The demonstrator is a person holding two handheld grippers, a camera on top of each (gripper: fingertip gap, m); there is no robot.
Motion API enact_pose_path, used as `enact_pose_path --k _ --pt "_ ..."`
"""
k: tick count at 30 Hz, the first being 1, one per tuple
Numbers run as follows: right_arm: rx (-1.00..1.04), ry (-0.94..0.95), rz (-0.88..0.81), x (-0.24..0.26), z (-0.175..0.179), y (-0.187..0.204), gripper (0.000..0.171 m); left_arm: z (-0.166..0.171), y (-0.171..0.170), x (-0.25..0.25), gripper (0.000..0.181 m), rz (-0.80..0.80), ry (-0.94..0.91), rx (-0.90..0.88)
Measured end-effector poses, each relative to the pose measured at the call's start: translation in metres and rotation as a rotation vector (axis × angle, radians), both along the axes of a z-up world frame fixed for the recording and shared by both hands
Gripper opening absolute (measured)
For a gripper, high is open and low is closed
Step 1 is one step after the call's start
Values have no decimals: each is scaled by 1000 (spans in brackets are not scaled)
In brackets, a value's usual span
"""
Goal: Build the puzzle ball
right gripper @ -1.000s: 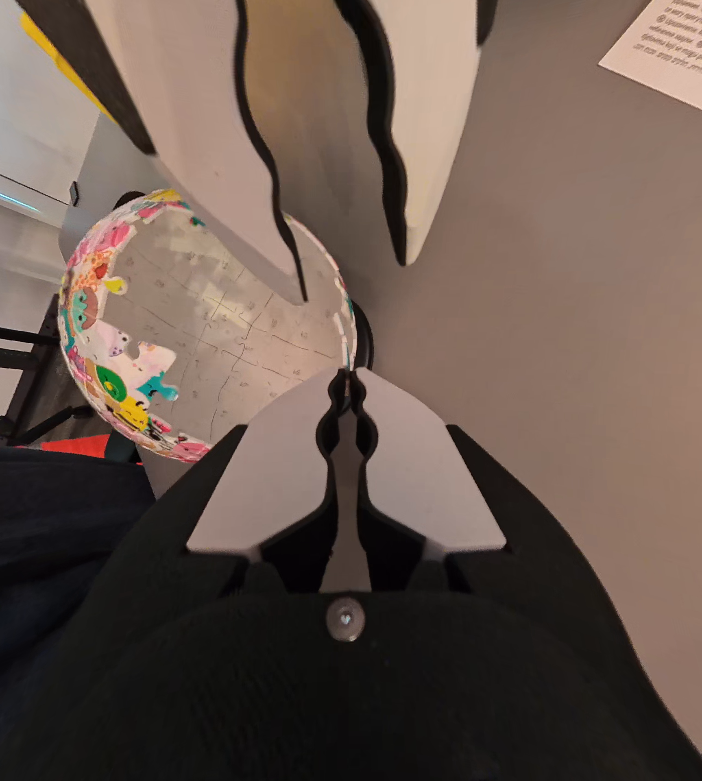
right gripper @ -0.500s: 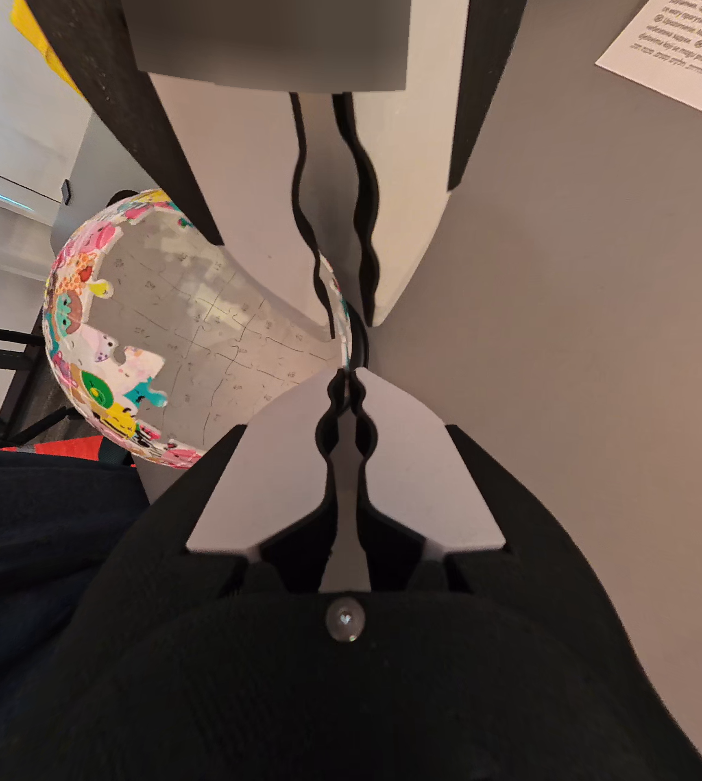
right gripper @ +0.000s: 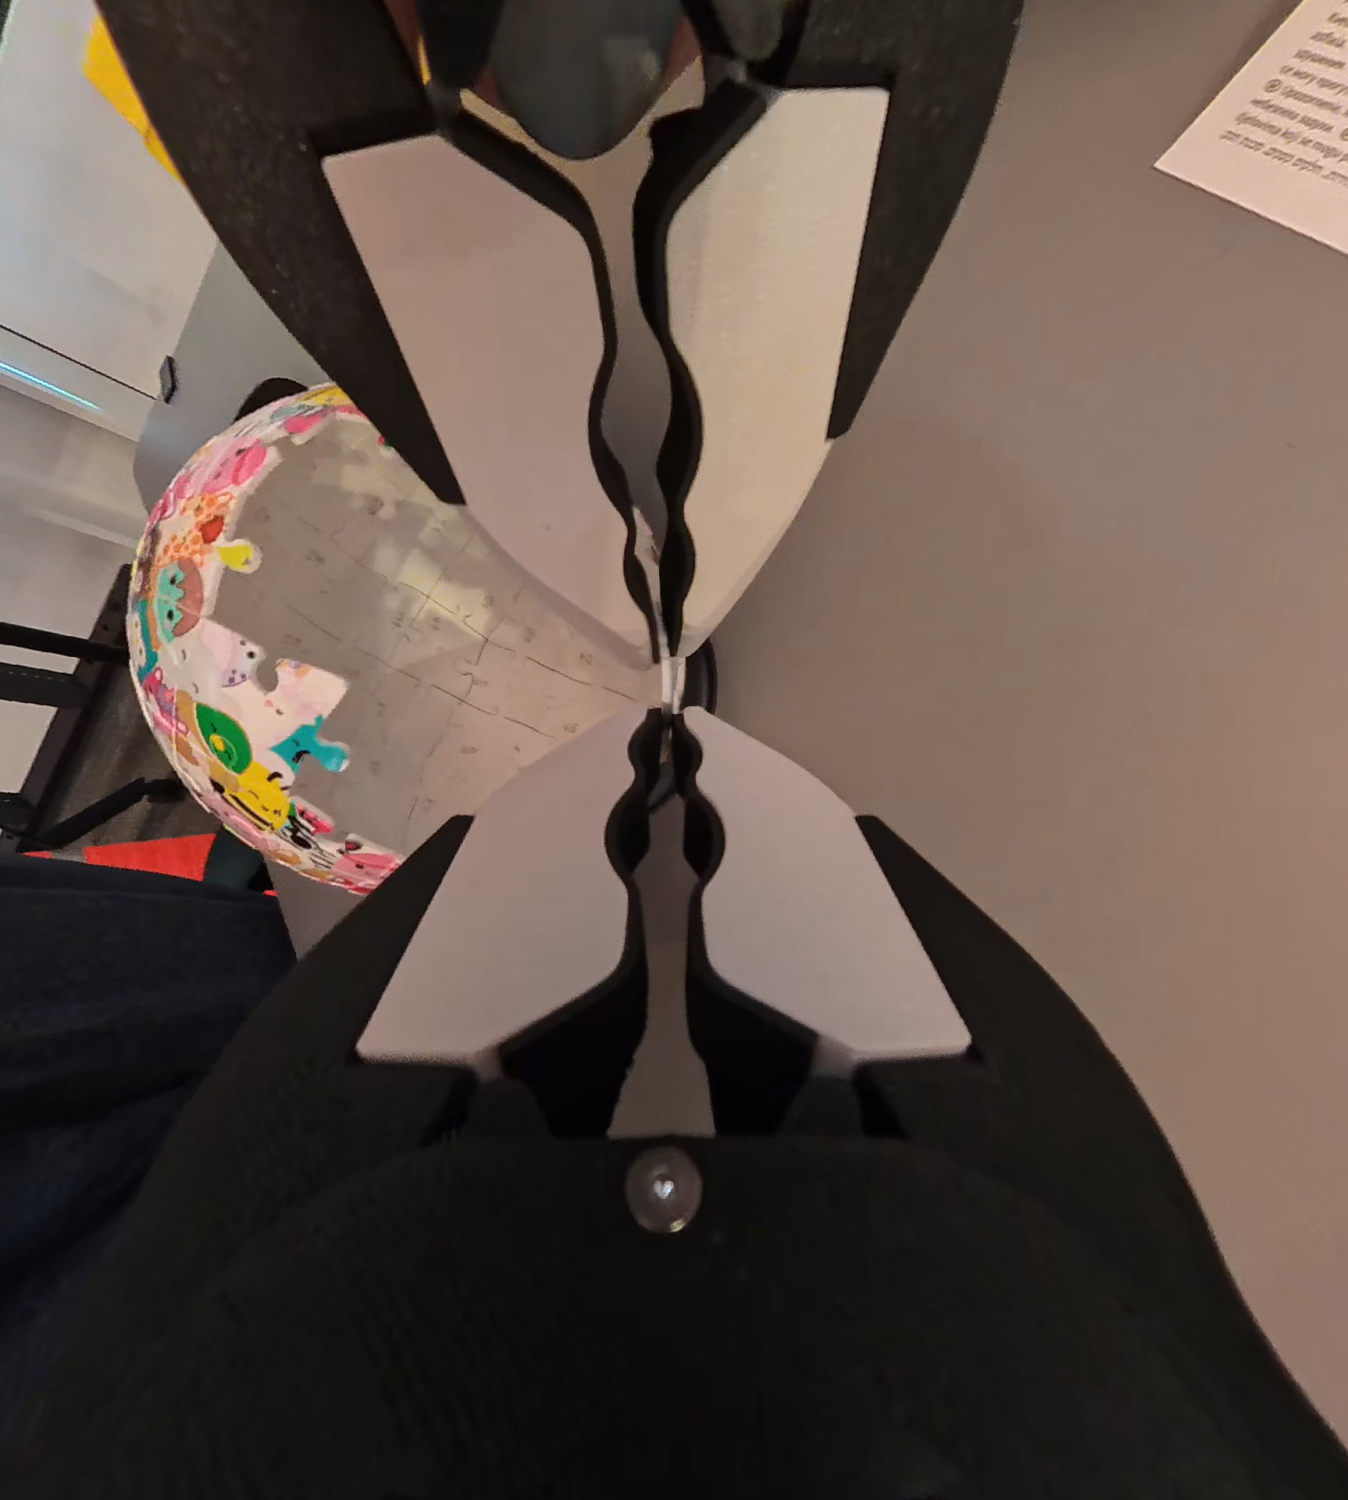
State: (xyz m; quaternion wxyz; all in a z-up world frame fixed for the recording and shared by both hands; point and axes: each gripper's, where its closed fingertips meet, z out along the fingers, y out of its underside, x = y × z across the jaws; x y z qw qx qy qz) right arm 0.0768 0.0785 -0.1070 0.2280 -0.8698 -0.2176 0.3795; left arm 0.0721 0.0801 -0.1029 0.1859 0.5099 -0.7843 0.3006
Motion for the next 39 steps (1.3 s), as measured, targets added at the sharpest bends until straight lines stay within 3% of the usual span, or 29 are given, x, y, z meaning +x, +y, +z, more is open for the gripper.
enact_pose_path --k 16,20,22,26,39 --pt "-44 164 16 2 7 2 3 5 1 4 2 8 -40 -18" --pt "-53 145 32 0 5 -1 3 5 -2 3 3 0 -24 -43" --pt "-56 131 45 -3 4 -4 3 5 2 5 20 16 -15 -29" --pt "9 33 28 -2 1 0 3 2 8 4 29 -7 18 16" --pt "-12 -10 40 -3 -9 -3 3 0 11 -2 19 -55 73 22"
